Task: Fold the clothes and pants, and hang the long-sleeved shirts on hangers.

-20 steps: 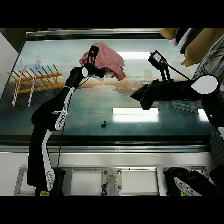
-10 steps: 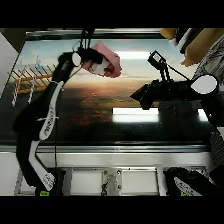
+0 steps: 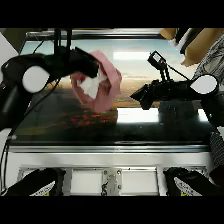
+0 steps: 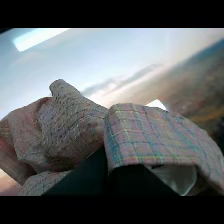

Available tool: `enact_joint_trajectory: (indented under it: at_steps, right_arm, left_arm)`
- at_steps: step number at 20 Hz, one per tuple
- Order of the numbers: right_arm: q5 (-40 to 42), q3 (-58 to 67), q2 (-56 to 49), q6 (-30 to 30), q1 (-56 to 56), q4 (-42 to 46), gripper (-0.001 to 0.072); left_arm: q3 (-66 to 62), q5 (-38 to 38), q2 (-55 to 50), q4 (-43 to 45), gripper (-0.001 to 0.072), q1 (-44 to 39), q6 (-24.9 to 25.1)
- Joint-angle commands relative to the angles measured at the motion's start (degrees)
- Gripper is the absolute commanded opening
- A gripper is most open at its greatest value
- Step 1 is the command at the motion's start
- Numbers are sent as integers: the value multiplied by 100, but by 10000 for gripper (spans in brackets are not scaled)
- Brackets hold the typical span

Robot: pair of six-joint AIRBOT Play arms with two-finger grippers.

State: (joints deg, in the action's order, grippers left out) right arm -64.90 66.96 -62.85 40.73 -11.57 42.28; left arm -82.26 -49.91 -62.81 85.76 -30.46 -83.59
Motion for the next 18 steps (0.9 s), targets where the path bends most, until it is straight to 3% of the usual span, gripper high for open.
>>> enact_joint_trajectory:
  at_steps: [1,6,10,12,16,18]
  right_arm:
    - [0,0,-4,2,-4,0,27]
    - [0,0,-7,4,-4,-98,26]
    - [-85,0,-2,-4,-4,-758,27]
    - [52,52,15,-140,46,-531,23]
    - [697,503,605,1818,511,1823,22]
    - [1176,551,1117,2553,874,2352,23]
  left_arm:
    - [938,-557,975,72,15,-568,-782]
    - [2015,-525,1661,20,16,-730,-1373]
    - [2479,-483,1652,-520,16,-743,-1390]
    - [2293,-402,1399,-623,16,-861,-1370]
    - [313,-527,918,-616,16,-1176,-970]
    - [-999,-767,748,-621,15,-1294,-920]
